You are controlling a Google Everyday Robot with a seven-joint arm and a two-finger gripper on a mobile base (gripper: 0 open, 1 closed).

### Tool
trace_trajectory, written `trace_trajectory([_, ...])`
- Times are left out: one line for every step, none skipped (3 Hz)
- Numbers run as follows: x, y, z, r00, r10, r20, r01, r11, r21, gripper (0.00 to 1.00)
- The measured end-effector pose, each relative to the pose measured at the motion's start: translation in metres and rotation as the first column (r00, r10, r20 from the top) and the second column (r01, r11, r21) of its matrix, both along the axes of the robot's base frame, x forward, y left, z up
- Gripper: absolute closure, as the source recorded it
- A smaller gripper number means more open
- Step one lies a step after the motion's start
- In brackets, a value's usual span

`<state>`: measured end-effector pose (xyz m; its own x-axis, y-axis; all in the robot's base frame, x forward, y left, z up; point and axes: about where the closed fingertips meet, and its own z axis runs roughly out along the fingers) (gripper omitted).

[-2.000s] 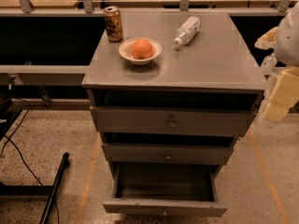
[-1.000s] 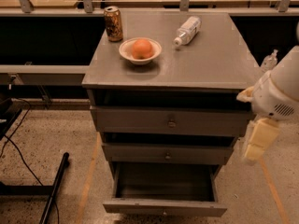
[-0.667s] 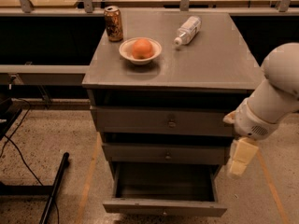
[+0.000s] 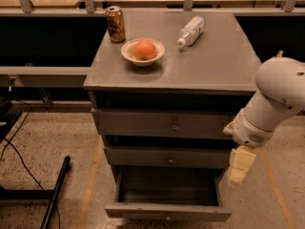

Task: Close bottom drawer

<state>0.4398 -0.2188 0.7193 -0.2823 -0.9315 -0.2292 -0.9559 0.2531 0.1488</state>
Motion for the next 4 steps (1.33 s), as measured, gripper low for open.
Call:
trace_trajectory([-0.019, -0.014, -0.062, 0.9984, -0.015, -0.055, 0.016, 1.000, 0.012, 0.00])
trace_trajectory([-0.039, -0.029, -0.134, 0.9980, -0.057, -0.027, 0.059, 0.997, 0.048, 0.00])
trace_trajectory([-0.050, -0.031, -0.176, 0.9974, -0.065, 0.030, 0.066, 0.998, -0.019, 0.00])
trace_trajectory([-0.043, -0.033, -0.187, 0.9901, -0.116, 0.079, 0.119, 0.992, -0.032, 0.00])
